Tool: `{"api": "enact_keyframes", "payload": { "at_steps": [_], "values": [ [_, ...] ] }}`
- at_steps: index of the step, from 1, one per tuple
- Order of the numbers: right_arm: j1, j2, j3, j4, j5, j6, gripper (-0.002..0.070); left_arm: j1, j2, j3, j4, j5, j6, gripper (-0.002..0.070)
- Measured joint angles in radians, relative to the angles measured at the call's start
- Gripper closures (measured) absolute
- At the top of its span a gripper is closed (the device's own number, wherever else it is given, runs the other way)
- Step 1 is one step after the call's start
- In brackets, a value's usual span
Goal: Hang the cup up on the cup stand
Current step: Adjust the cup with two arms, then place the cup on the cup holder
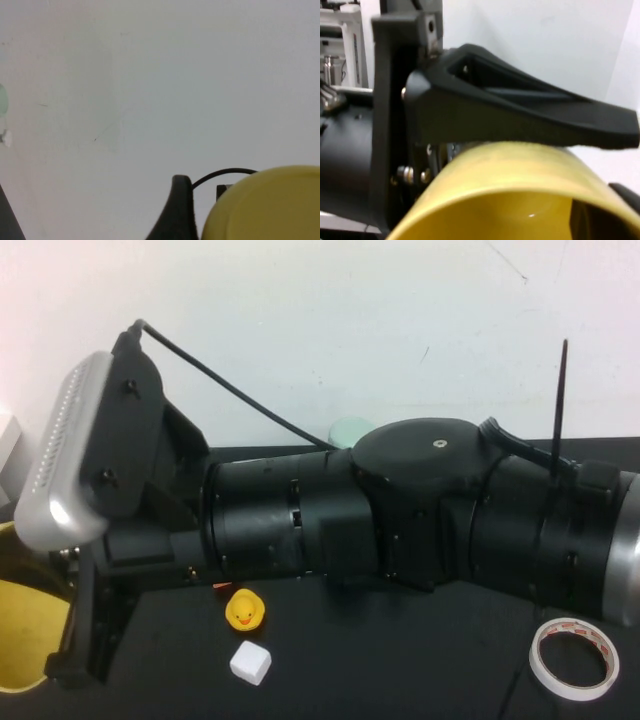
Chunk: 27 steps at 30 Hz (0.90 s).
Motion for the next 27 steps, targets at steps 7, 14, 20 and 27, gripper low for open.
{"api": "enact_keyframes", "payload": {
  "at_steps": [7, 14, 20, 27],
  "values": [
    [0.000, 0.004, 0.000, -0.005, 0.008, -0.032, 0.0561, 0.002, 0.000, 0.000, -0.004, 0.025, 0.060, 0.0110],
    [0.003, -0.043, 0.002, -0.209, -0.058, 0.109, 0.0301, 0.002, 0.000, -0.024, -0.004, 0.026, 0.325, 0.0112],
    [0.003, -0.136, 0.004, -0.530, -0.061, 0.344, 0.0265, 0.002, 0.009, -0.098, -0.004, 0.007, 0.588, 0.0113],
    [0.005, -0.248, 0.026, -0.991, -0.011, 0.665, 0.0263, 0.002, 0.111, -0.193, -0.004, 0.026, 0.798, 0.0113]
  ]
}}
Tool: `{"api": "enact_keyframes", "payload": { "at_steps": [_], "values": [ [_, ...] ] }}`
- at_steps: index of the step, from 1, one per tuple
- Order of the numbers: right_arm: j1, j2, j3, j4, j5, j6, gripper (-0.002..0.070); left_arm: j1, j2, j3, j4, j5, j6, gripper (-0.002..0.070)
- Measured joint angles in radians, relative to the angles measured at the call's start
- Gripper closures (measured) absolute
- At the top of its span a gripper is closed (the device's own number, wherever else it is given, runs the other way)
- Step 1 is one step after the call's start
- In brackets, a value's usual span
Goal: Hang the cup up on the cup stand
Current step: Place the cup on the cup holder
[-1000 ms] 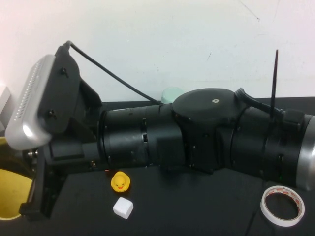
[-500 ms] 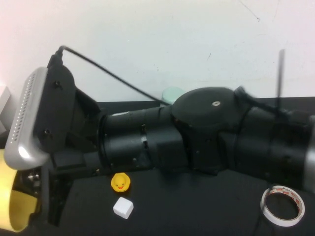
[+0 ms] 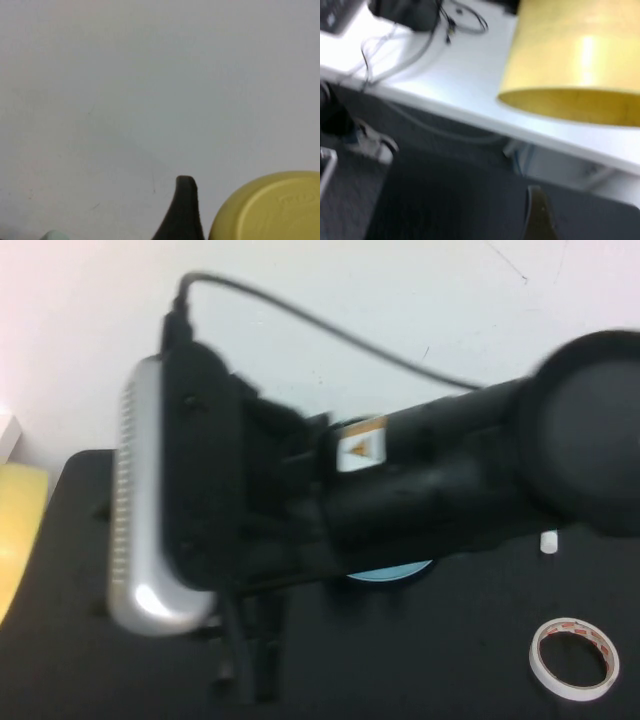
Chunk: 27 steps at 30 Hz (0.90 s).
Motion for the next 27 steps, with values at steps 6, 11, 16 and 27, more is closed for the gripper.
{"api": "enact_keyframes", "payload": {
  "at_steps": [6, 11, 16, 27],
  "values": [
    [-0.018, -0.114, 0.000, -0.307, 0.100, 0.269, 0.0263, 0.000, 0.158, -0.076, 0.000, 0.096, 0.148, 0.0114],
    [-0.061, -0.210, 0.000, -0.557, 0.310, 0.542, 0.0323, 0.000, 0.339, -0.158, 0.004, 0.208, 0.370, 0.0114],
    [-0.076, -0.274, 0.000, -0.757, 0.608, 0.741, 0.0566, 0.000, 0.547, -0.264, 0.010, 0.328, 0.706, 0.0114],
    [-0.076, -0.480, 0.210, -0.821, 0.658, 0.988, 0.0668, -0.156, 1.084, -0.593, 0.018, 0.412, 1.237, 0.0114]
  ]
}}
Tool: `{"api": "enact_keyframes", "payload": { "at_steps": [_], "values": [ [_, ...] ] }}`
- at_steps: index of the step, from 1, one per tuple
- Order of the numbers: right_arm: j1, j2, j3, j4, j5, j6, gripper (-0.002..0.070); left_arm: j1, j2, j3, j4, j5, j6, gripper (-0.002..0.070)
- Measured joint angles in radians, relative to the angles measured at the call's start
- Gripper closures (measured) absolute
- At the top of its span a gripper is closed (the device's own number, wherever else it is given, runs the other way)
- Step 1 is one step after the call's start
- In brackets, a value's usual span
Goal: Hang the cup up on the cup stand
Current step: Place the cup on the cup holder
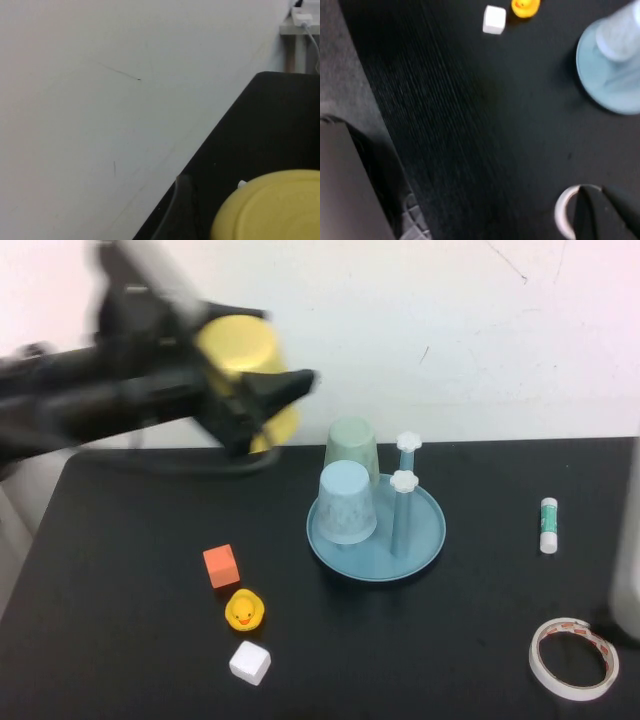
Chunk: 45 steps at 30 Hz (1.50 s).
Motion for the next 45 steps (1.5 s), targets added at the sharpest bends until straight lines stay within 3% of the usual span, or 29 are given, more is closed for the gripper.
{"api": "enact_keyframes", "payload": {
  "at_steps": [5, 14, 20, 25, 30, 37, 45],
  "values": [
    [0.000, -0.102, 0.180, -0.016, -0.064, 0.148, 0.0668, -0.045, 0.239, -0.201, 0.003, 0.043, 0.029, 0.0115],
    [0.000, -0.209, 0.360, -0.016, -0.118, 0.376, 0.0668, -0.049, 0.689, -0.640, 0.013, 0.287, 0.039, 0.0115],
    [0.000, -0.215, 0.366, -0.016, -0.121, 0.415, 0.0671, -0.049, 0.916, -0.926, 0.025, 0.367, -0.140, 0.0116],
    [0.000, -0.215, 0.366, -0.016, -0.123, 0.427, 0.0671, -0.071, 1.013, -1.123, 0.029, 0.423, -0.182, 0.0116],
    [0.000, -0.215, 0.366, -0.016, -0.126, 0.428, 0.0671, -0.106, 1.035, -1.172, 0.042, 0.458, -0.271, 0.0116],
    [0.000, -0.215, 0.367, -0.027, -0.126, 0.428, 0.0671, -0.114, 1.048, -1.175, 0.259, 0.471, -0.347, 0.0117],
    [0.000, -0.215, 0.367, -0.038, -0.135, 0.428, 0.0671, -0.116, 1.058, -1.175, 0.227, 0.471, -0.357, 0.0117]
  ]
}}
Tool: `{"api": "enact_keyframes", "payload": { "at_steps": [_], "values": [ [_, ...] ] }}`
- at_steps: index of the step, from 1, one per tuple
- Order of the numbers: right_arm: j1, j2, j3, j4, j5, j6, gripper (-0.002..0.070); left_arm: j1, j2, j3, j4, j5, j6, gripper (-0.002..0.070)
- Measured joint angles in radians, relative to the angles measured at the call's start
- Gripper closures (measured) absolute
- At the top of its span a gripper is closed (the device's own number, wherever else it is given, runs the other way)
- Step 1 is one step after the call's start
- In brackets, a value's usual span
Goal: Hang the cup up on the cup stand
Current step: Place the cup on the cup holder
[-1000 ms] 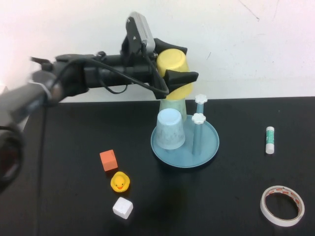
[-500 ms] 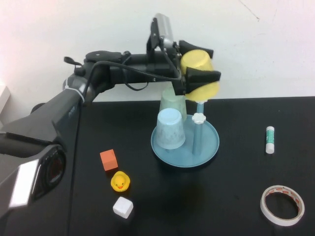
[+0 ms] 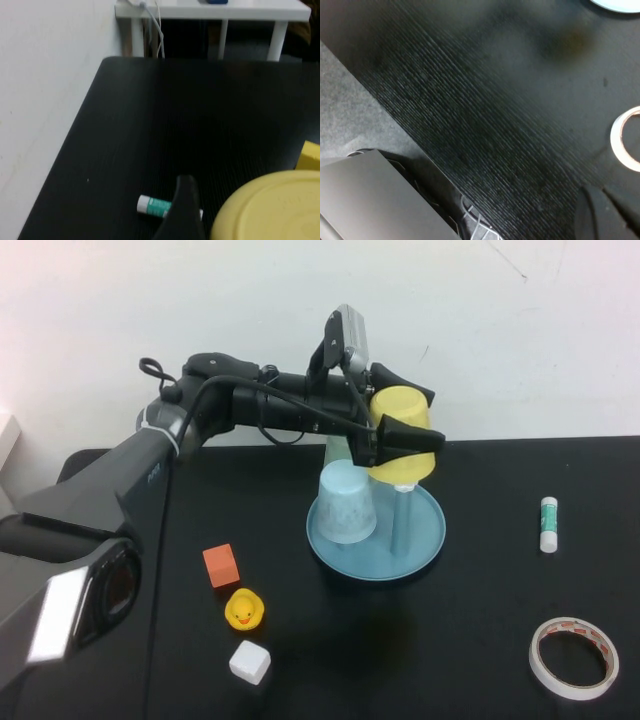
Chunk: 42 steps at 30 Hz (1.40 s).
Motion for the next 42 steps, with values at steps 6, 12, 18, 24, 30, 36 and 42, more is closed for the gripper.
{"api": "enact_keyframes", "payload": {
  "at_steps": [6, 12, 18, 24, 30, 36, 42],
  "values": [
    [0.000, 0.000, 0.000, 0.000, 0.000, 0.000, 0.0671, -0.031, 0.029, -0.002, -0.056, -0.002, -0.002, 0.0117],
    [0.000, -0.002, 0.000, -0.002, 0.000, 0.000, 0.0673, -0.058, 0.066, -0.002, -0.056, -0.011, -0.002, 0.0118],
    [0.000, -0.002, 0.000, -0.002, 0.000, 0.000, 0.0674, -0.058, 0.066, -0.004, -0.063, -0.028, -0.002, 0.0118],
    [0.000, -0.002, 0.000, -0.008, 0.000, 0.000, 0.0675, -0.054, 0.066, -0.004, -0.115, -0.039, 0.024, 0.0118],
    [0.000, -0.002, 0.000, -0.014, 0.000, 0.000, 0.0675, -0.049, 0.066, -0.004, -0.091, -0.114, 0.035, 0.0118],
    [0.000, -0.002, 0.000, -0.017, 0.000, 0.000, 0.0675, -0.049, 0.066, -0.004, -0.039, -0.121, 0.035, 0.0118],
    [0.000, -0.002, 0.000, -0.017, 0.000, 0.000, 0.0675, -0.049, 0.066, -0.004, -0.031, -0.121, 0.035, 0.0118]
  ]
}}
